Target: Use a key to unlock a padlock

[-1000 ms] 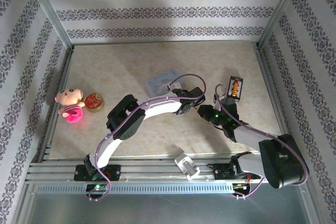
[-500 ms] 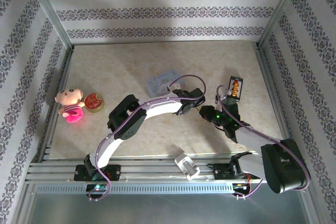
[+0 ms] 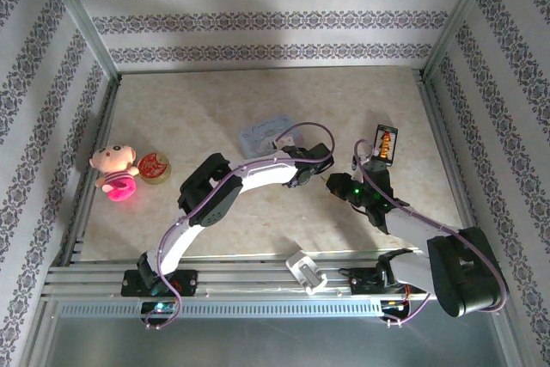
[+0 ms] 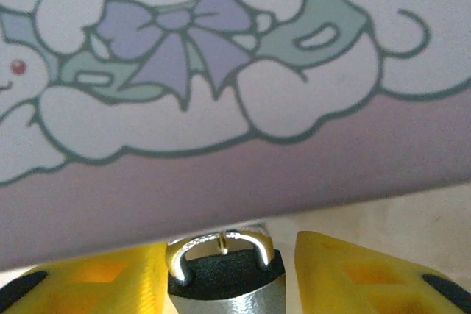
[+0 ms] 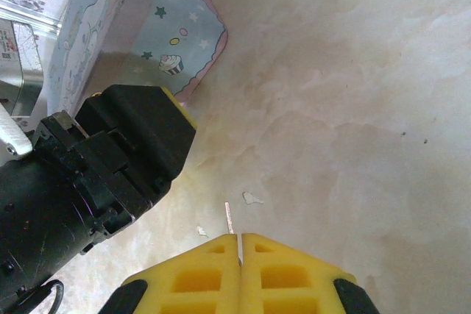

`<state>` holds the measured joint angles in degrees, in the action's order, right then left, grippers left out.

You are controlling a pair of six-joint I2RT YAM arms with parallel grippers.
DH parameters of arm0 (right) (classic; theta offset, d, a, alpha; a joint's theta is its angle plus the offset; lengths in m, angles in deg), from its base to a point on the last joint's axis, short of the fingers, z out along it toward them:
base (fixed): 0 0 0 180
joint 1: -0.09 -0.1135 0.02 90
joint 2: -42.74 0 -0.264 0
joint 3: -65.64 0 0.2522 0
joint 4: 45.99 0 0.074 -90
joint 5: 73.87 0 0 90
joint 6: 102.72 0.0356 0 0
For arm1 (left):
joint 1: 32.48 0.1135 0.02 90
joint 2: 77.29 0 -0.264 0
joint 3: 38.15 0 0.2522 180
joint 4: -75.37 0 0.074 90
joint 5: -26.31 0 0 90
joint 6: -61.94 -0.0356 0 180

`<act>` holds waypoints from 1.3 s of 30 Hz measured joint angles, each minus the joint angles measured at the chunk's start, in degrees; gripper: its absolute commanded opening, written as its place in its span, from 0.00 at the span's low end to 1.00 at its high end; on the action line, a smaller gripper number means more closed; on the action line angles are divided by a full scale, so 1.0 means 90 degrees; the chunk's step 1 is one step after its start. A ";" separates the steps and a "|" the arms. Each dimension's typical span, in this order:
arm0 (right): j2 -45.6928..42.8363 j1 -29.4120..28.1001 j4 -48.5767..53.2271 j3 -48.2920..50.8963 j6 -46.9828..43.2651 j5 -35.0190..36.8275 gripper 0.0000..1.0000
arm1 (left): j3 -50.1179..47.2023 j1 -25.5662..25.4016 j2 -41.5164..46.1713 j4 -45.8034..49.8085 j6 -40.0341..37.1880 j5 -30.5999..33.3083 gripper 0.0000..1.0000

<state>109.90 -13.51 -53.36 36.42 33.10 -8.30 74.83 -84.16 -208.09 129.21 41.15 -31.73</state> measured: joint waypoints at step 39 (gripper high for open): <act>0.1518 -0.1192 -0.1800 0.0022 -0.0763 0.0175 0.00 | -0.2072 0.0627 0.1494 -0.2144 0.0401 -0.2484 0.08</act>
<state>123.56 -24.24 -69.55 36.61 26.24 -6.72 56.19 -78.52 -194.65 109.91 44.76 -54.09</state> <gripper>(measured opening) 0.041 0.284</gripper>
